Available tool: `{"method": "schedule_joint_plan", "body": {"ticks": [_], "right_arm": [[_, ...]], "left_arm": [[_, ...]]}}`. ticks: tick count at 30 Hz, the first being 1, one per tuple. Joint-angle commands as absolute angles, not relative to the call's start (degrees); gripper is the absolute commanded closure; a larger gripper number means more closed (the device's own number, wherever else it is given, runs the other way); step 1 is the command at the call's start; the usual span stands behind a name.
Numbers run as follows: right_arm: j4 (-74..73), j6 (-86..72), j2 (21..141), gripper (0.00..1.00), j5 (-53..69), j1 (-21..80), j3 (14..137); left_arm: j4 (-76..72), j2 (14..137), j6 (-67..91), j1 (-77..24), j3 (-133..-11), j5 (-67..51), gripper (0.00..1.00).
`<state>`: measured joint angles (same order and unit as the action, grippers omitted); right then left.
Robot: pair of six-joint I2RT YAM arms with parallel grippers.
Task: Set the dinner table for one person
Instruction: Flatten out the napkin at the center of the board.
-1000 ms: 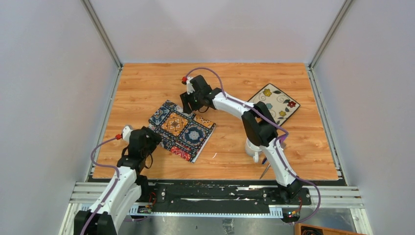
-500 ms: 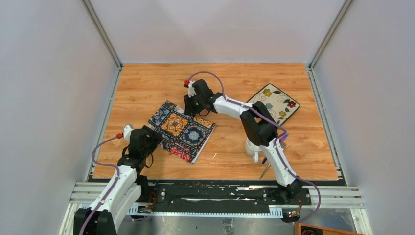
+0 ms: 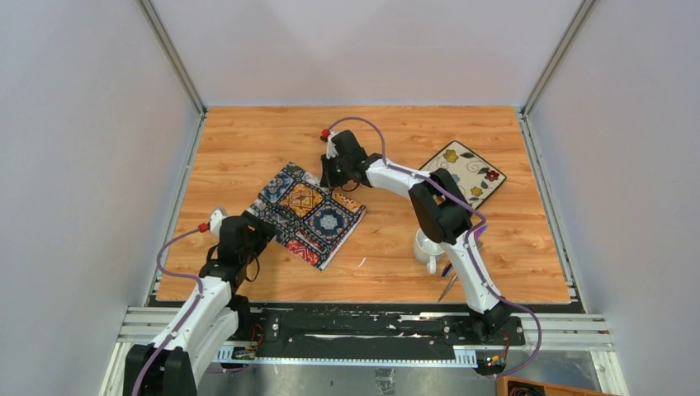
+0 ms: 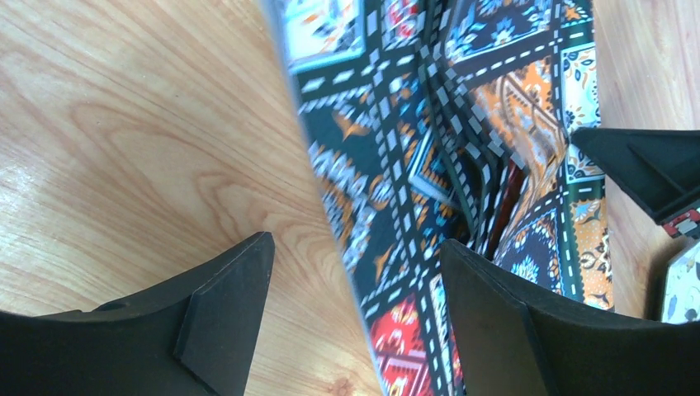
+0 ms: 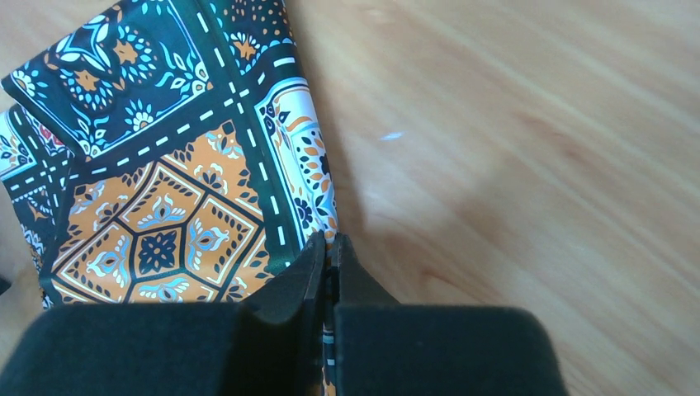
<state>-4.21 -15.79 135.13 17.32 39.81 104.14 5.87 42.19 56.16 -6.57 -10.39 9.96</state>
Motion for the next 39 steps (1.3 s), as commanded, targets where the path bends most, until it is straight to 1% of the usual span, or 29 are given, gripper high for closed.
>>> {"method": "schedule_joint_plan", "body": {"ticks": [1,8,12,18,24,30,39], "right_arm": [[-4.0,-20.1,133.0,1.00,5.3,33.9,100.3],[4.3,-34.2,126.2,1.00,-3.9,28.5,88.1],[8.6,-38.7,123.9,1.00,-3.9,27.4,83.2],[7.5,-42.3,123.6,1.00,-1.7,28.0,82.7],[5.1,-46.4,122.5,1.00,-4.9,30.7,82.7],[1.5,-52.0,124.4,1.00,-5.1,34.5,87.6],[0.2,-56.0,123.2,1.00,-9.7,38.3,85.2]], "left_arm": [[4.3,42.7,55.9,-6.9,-10.7,9.7,0.21],[2.5,44.6,56.2,-6.9,-10.9,9.2,0.22],[1.4,45.7,56.3,-7.0,-10.9,8.8,0.22],[0.9,46.1,56.6,-7.4,-11.0,9.0,0.22],[0.5,46.8,57.2,-8.1,-11.8,10.3,0.23],[0.3,50.3,56.9,-9.2,-14.4,10.5,0.23],[-1.2,50.7,57.4,-10.5,-14.6,11.2,0.23]]}}
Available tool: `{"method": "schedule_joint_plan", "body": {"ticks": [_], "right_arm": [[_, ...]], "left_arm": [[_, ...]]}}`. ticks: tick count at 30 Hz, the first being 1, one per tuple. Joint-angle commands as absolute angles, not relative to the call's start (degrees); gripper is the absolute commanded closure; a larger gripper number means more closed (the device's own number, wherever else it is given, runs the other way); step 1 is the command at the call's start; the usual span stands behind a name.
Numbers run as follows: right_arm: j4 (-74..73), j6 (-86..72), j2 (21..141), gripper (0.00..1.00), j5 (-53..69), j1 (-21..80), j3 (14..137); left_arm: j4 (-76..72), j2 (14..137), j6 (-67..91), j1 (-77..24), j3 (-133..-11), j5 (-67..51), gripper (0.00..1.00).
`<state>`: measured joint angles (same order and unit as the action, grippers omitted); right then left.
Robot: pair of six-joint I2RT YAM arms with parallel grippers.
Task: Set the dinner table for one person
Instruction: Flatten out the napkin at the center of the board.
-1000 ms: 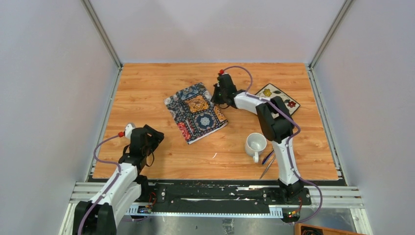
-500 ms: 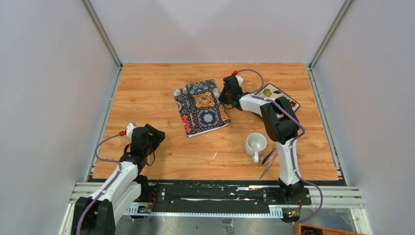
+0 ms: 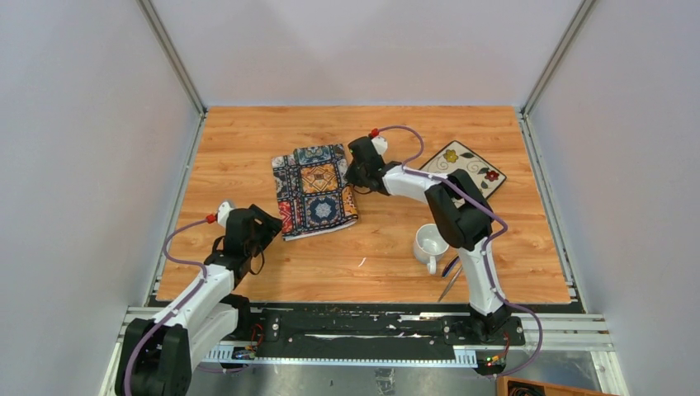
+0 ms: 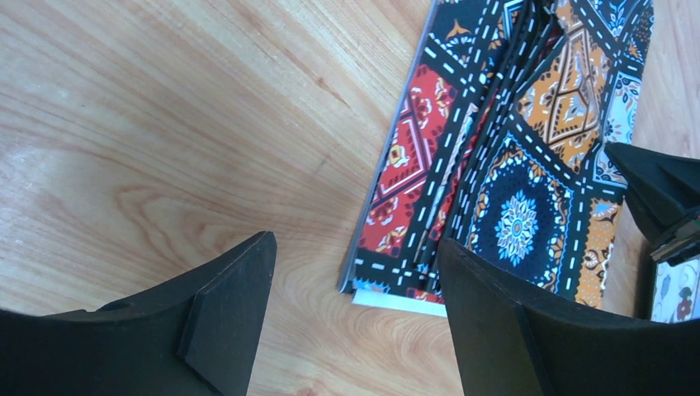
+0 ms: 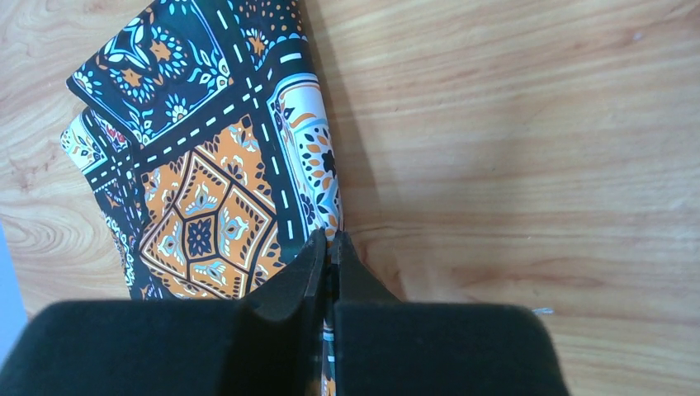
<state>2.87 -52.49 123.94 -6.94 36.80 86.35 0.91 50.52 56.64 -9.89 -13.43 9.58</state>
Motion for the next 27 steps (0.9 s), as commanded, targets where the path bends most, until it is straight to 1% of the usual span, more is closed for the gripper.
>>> {"method": "schedule_joint_plan", "body": {"ticks": [1,8,11,12,13,15,18,21,24,27], "right_arm": [[0.2,-56.3,123.1,1.00,-9.9,38.5,84.6],[-1.5,-57.0,122.4,0.99,-11.7,40.1,81.8],[-1.8,-54.5,121.8,0.69,-13.3,40.7,81.9],[-1.9,-53.7,121.4,0.61,-14.0,40.8,82.0],[-1.9,-52.8,121.0,0.56,-14.5,40.9,82.0],[-2.0,-50.7,120.2,0.49,-15.0,40.9,82.3],[-2.2,-47.2,118.7,0.46,-16.1,40.9,82.6],[-2.4,-43.7,116.6,0.47,-18.0,40.9,82.0],[-2.5,-40.5,114.1,0.48,-20.2,40.9,80.2],[-2.5,-37.3,110.9,0.50,-22.7,40.9,78.0]], "left_arm": [[-1.5,50.8,57.5,-10.5,-14.7,11.2,0.23],[-1.8,51.2,57.8,-11.2,-15.6,11.5,0.24],[-1.8,51.6,57.8,-11.5,-16.1,11.6,0.24],[-1.9,51.8,57.7,-11.6,-16.4,11.6,0.24],[-2.2,52.0,57.6,-11.7,-16.6,11.4,0.24],[-3.1,52.7,56.9,-11.8,-17.3,10.8,0.25],[-5.0,55.1,52.8,-11.9,-20.0,9.1,0.26],[-5.5,60.0,45.9,-11.9,-25.8,7.4,0.27],[-5.8,66.9,40.4,-11.9,-32.5,4.9,0.27],[-7.0,77.1,37.2,-11.5,-39.5,0.9,0.26]]}}
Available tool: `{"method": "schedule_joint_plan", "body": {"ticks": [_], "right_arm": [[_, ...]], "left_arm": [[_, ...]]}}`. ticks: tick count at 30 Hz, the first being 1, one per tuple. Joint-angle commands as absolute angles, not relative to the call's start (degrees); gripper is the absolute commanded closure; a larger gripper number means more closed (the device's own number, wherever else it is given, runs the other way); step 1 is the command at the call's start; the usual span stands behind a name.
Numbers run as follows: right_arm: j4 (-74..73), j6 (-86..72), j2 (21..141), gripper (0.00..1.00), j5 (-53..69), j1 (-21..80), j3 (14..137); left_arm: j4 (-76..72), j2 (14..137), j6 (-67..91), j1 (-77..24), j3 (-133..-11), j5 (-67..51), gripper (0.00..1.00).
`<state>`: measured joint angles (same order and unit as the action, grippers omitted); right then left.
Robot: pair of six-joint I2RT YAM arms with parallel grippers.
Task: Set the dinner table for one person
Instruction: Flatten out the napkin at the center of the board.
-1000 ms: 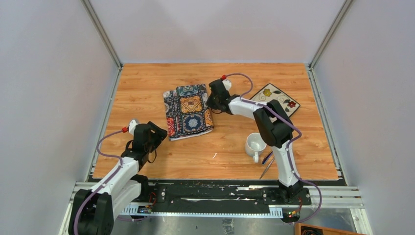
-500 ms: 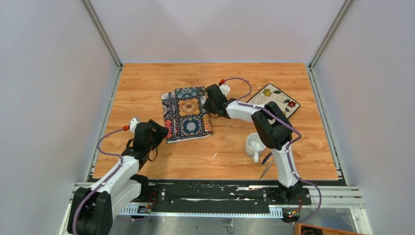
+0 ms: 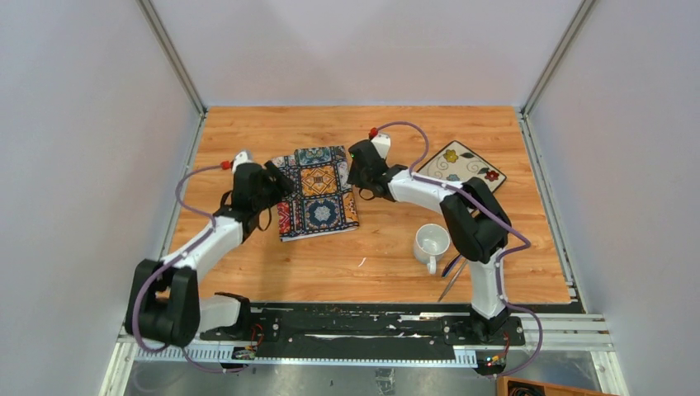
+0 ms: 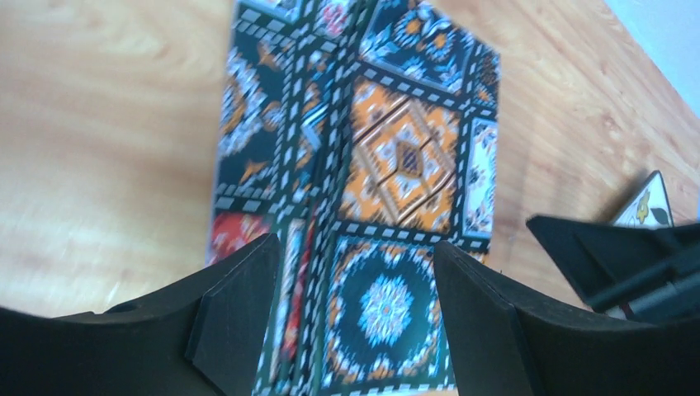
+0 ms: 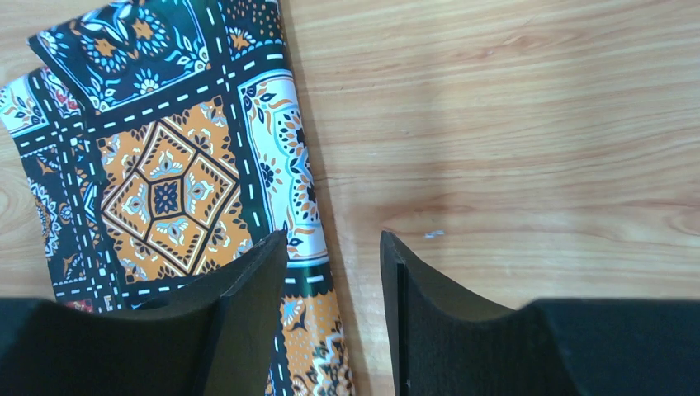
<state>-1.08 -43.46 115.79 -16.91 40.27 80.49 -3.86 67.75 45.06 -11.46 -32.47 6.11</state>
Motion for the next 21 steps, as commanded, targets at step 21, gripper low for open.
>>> {"method": "schedule_joint_plan", "body": {"ticks": [21], "right_arm": [[-0.7,-32.2,99.7,0.54,-25.6,38.9,66.3]], "left_arm": [[-12.0,103.4,39.4,-10.4,-52.4,-7.9,0.28]]}}
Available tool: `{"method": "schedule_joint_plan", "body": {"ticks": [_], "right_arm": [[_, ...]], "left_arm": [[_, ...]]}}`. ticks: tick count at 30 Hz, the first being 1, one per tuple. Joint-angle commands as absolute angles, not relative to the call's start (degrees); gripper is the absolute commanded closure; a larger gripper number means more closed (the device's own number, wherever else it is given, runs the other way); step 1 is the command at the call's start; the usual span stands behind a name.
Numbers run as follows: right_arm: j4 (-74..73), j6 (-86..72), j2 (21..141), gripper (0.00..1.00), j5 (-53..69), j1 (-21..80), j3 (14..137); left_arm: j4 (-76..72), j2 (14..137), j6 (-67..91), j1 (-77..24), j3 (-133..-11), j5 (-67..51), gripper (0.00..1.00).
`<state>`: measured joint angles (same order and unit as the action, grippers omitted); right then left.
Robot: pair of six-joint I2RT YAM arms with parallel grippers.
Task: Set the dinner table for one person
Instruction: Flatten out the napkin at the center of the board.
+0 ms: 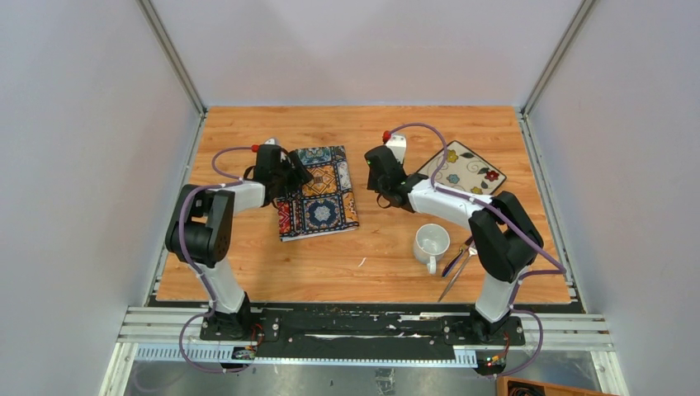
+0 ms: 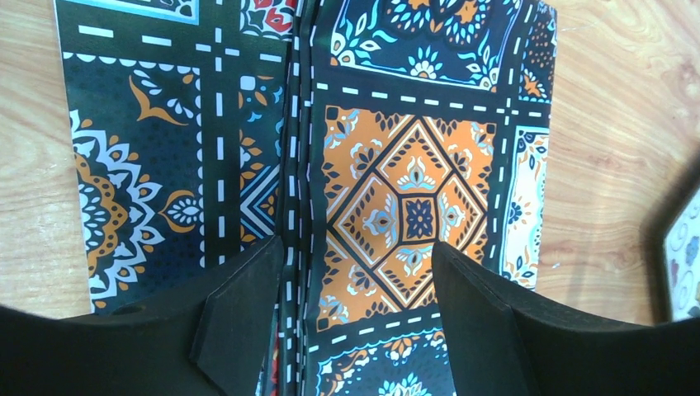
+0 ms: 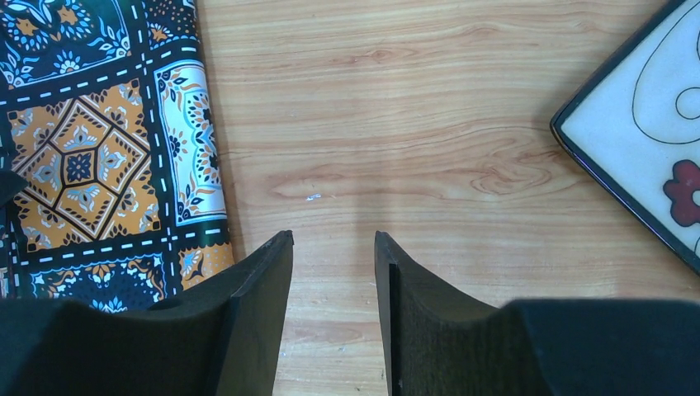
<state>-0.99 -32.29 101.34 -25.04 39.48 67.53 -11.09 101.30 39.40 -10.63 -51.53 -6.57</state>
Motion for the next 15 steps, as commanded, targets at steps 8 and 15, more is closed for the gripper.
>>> {"method": "schedule_joint_plan", "body": {"ticks": [8,15], "right_arm": [[-0.6,-32.2,100.4,0.55,-25.3,38.8,66.2],[-0.6,-32.2,101.1,0.56,-24.8,38.8,66.5]], "left_arm": [[-11.5,106.4,39.9,-10.4,-53.4,-10.5,0.38],[-12.1,106.5,40.2,-10.5,-54.0,-12.4,0.62]]}}
